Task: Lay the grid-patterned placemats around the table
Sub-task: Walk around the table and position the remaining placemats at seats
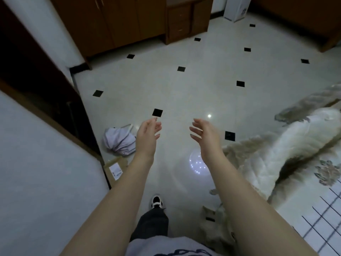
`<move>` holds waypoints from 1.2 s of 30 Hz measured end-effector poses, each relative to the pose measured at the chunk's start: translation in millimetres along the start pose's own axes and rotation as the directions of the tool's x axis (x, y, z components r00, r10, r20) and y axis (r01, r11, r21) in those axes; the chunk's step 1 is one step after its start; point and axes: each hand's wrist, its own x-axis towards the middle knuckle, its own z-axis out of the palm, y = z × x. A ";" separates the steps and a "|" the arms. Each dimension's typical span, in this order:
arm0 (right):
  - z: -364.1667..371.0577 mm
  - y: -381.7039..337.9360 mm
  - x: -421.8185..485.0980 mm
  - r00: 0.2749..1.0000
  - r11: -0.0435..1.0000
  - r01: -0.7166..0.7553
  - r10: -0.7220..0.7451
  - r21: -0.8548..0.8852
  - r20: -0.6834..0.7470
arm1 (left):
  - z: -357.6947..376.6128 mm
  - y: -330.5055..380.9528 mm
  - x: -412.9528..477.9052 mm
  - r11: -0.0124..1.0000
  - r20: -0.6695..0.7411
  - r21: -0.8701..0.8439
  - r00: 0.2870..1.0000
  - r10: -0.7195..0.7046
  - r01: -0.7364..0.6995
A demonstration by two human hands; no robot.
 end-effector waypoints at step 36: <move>-131.9 -195.1 444.1 0.770 0.971 0.139 0.016 0.192 -0.637 | 459.3 74.5 397.2 0.931 0.557 0.357 0.781 -0.281 0.079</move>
